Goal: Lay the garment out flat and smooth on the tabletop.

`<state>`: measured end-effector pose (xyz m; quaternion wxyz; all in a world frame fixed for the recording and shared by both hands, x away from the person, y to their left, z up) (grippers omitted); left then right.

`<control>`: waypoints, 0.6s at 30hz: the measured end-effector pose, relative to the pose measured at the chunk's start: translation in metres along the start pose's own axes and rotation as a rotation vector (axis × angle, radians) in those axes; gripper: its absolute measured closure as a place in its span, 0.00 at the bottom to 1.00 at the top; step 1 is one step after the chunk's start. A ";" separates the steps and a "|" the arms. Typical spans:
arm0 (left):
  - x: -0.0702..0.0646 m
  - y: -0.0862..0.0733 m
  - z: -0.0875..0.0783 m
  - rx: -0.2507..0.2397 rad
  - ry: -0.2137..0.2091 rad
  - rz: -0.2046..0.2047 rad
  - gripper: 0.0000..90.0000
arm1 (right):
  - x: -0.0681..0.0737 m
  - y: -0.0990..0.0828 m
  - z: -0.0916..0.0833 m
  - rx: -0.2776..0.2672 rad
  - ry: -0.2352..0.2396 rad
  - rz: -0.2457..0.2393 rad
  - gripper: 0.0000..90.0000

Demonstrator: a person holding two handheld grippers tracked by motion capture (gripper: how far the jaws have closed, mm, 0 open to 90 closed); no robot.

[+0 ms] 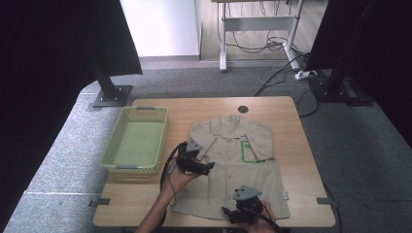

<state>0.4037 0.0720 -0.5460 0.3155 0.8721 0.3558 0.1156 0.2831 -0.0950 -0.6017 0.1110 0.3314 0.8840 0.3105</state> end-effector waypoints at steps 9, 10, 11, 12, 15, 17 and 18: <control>-0.003 -0.038 0.009 0.037 0.035 -0.019 0.05 | -0.001 0.000 0.000 -0.001 0.008 -0.010 0.20; -0.002 -0.050 0.017 0.070 0.063 -0.014 0.05 | -0.001 0.000 0.000 -0.001 0.008 -0.010 0.20; -0.002 -0.050 0.017 0.070 0.063 -0.014 0.05 | -0.001 0.000 0.000 -0.001 0.008 -0.010 0.20; 0.000 -0.055 0.022 0.071 0.066 -0.014 0.05 | -0.001 0.000 0.000 -0.001 0.008 -0.010 0.19; 0.000 -0.056 0.022 0.056 0.070 -0.014 0.05 | -0.001 0.000 0.001 0.005 0.012 -0.010 0.18; 0.001 -0.057 0.021 0.055 0.065 -0.009 0.05 | -0.001 0.001 0.001 0.014 0.020 -0.016 0.16; 0.001 -0.057 0.021 0.056 0.066 -0.009 0.05 | -0.001 0.001 0.001 0.018 0.023 -0.017 0.16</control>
Point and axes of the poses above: each handheld gripper's, and its own axes: z roughly forward along the jaws, y roughly out of its top, x roughly to its left, the point moved 6 cm from there along z, roughly forward along the jaws, and after that the axes turned 10 degrees about x, right-handed, at the moved point
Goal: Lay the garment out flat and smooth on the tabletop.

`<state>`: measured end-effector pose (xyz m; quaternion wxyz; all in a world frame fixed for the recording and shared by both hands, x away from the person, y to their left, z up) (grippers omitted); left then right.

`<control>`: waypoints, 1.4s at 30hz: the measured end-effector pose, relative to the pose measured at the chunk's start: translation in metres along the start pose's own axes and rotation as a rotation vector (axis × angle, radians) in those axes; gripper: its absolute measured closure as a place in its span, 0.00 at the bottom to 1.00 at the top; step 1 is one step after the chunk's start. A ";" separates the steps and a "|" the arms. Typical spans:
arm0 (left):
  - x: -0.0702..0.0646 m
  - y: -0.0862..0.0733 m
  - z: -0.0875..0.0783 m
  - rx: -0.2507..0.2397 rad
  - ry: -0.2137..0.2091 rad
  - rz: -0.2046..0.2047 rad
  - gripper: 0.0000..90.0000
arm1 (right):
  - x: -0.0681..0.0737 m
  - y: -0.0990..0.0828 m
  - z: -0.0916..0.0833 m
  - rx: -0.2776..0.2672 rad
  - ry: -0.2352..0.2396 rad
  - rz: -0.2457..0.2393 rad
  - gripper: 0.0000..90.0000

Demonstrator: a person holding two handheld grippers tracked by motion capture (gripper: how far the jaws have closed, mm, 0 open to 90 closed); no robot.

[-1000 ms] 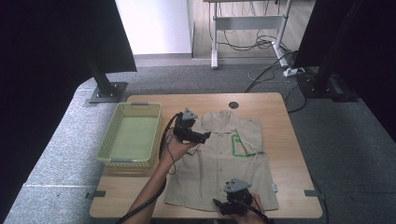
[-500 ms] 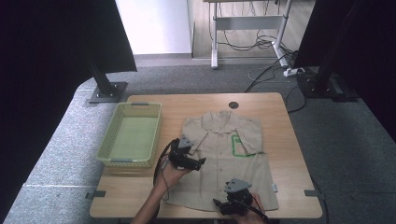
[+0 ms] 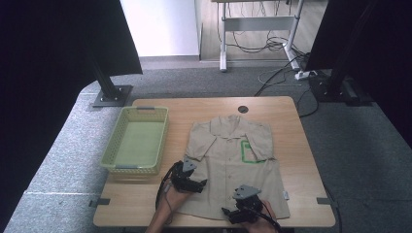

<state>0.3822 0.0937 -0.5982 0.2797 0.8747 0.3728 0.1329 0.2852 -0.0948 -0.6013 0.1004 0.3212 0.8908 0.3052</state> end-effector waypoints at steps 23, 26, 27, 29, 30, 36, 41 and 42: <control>0.000 -0.004 -0.003 0.004 0.018 -0.025 0.03 | -0.081 0.022 -0.017 -0.060 -0.103 0.083 0.18; 0.000 -0.004 -0.003 0.005 0.018 -0.025 0.04 | -0.102 0.021 -0.016 -0.054 -0.127 0.119 0.18; 0.000 -0.004 -0.003 0.005 0.018 -0.025 0.04 | -0.102 0.021 -0.016 -0.054 -0.127 0.119 0.18; 0.000 -0.004 -0.003 0.005 0.018 -0.025 0.04 | -0.107 0.020 -0.016 -0.049 -0.134 0.124 0.18; 0.000 -0.004 -0.003 0.005 0.017 -0.025 0.04 | -0.107 0.020 -0.016 -0.049 -0.134 0.124 0.18; 0.000 -0.004 -0.003 0.005 0.017 -0.024 0.03 | -0.145 0.023 -0.017 -0.046 -0.195 0.177 0.20; 0.000 -0.004 -0.003 0.005 0.016 -0.023 0.03 | -0.173 0.028 -0.013 -0.037 -0.245 0.203 0.31; 0.000 -0.004 -0.002 0.004 0.015 -0.023 0.04 | -0.176 0.029 -0.011 -0.031 -0.246 0.206 0.34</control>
Point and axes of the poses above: each handheld gripper's, and its own axes: z roughly forward along the jaws, y roughly out of its top, x roughly to its left, the point moved 6 cm from there along z, roughly forward along the jaws, and after that the axes turned 10 degrees about x, right-handed, at the moved point
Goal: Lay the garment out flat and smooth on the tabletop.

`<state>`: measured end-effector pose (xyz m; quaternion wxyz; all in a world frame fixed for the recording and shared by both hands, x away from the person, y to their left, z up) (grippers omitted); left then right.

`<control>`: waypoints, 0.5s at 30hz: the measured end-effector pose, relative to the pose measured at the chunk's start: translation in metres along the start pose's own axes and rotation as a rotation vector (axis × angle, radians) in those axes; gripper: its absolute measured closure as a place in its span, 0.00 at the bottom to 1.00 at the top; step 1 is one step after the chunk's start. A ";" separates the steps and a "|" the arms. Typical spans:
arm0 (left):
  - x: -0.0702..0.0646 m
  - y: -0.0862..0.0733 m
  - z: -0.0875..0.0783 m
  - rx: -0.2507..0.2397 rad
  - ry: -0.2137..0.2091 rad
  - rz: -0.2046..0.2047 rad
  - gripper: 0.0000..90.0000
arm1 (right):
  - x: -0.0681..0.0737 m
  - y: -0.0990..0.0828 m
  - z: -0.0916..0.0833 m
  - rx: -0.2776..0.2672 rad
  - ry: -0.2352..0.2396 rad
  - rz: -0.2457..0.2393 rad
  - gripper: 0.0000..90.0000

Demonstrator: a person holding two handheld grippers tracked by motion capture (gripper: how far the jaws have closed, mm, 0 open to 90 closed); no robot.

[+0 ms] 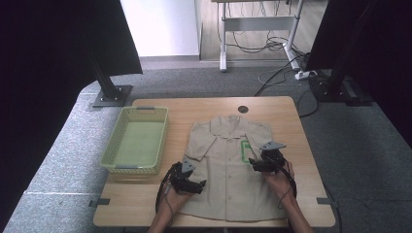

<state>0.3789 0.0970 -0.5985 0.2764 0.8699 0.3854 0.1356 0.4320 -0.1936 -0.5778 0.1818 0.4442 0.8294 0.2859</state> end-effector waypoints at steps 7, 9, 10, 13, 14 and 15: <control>0.000 0.000 0.000 0.000 -0.002 0.002 0.03 | -0.012 0.001 0.016 0.053 -0.033 0.003 0.56; 0.000 0.000 0.000 0.000 -0.002 0.002 0.04 | -0.014 0.000 0.018 0.060 -0.033 0.011 0.62; 0.000 0.000 0.000 0.000 -0.002 0.002 0.04 | -0.015 0.000 0.018 0.057 -0.023 0.018 0.62; 0.000 0.000 0.000 -0.001 -0.002 0.002 0.04 | -0.017 -0.001 0.018 0.054 0.002 0.040 0.91; 0.000 0.000 0.000 -0.001 -0.002 0.002 0.04 | -0.017 -0.001 0.018 0.054 0.002 0.040 0.91; 0.000 0.000 0.000 0.000 -0.002 0.002 0.04 | -0.017 -0.001 0.017 0.052 -0.001 0.040 0.94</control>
Point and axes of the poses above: each handheld gripper's, and its own axes: z roughly forward along the jaws, y roughly out of its top, x roughly to its left, the point moved 6 cm from there along z, roughly forward along the jaws, and after that the axes turned 10 degrees about x, right-handed, at the moved point
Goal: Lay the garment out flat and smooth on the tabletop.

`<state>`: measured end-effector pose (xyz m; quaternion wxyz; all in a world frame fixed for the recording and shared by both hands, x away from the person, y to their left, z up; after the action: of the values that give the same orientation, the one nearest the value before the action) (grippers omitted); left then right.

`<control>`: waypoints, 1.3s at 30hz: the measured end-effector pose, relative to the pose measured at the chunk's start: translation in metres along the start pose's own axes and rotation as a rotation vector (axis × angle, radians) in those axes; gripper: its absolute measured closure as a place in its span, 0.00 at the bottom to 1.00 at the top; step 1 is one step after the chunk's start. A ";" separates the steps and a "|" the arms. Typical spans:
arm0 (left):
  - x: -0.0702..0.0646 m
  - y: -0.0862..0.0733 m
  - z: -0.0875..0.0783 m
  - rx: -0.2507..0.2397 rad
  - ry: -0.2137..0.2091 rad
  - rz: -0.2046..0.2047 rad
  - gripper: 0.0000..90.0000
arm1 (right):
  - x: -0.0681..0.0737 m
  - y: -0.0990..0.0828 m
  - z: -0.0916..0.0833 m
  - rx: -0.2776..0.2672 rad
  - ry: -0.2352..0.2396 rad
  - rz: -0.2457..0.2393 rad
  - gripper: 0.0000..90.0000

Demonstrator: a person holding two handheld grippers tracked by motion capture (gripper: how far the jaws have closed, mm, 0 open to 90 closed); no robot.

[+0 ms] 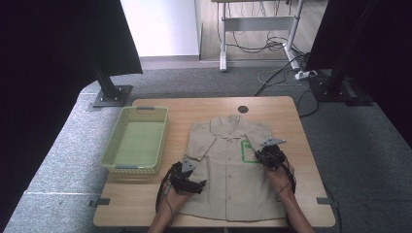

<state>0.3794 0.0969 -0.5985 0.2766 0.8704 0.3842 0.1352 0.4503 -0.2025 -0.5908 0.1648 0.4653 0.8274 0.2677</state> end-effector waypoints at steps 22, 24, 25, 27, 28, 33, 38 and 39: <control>0.000 0.000 0.000 -0.001 0.001 -0.001 0.04 | -0.093 -0.030 -0.065 -0.141 -0.211 0.257 0.84; 0.000 0.000 0.000 -0.001 0.001 -0.001 0.04 | -0.095 -0.031 -0.066 -0.143 -0.216 0.261 0.81; 0.000 0.000 0.000 -0.001 0.001 -0.001 0.04 | -0.097 -0.033 -0.069 -0.146 -0.219 0.273 0.81; 0.000 0.000 0.000 -0.001 0.001 -0.001 0.04 | -0.096 -0.033 -0.076 -0.160 -0.221 0.269 0.70; 0.000 0.000 0.000 -0.001 0.001 -0.001 0.04 | -0.096 -0.033 -0.076 -0.160 -0.221 0.269 0.70; 0.000 0.000 0.000 0.000 0.001 0.000 0.04 | -0.071 -0.023 -0.074 -0.161 -0.132 0.209 0.37; 0.000 0.000 0.000 0.000 0.001 0.000 0.04 | -0.056 -0.020 -0.064 -0.142 -0.061 0.195 0.28; 0.000 0.000 0.000 0.000 0.001 0.000 0.04 | -0.040 -0.017 -0.054 -0.124 -0.019 0.158 0.20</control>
<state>0.3792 0.0971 -0.5984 0.2764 0.8703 0.3845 0.1355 0.4311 -0.2599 -0.5567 0.1795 0.5208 0.7683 0.3259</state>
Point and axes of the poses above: each handheld gripper's, and its own axes: z roughly forward along the jaws, y roughly out of its top, x roughly to its left, the point moved 6 cm from there along z, roughly forward along the jaws, and after that the axes turned 10 degrees about x, right-handed, at the moved point
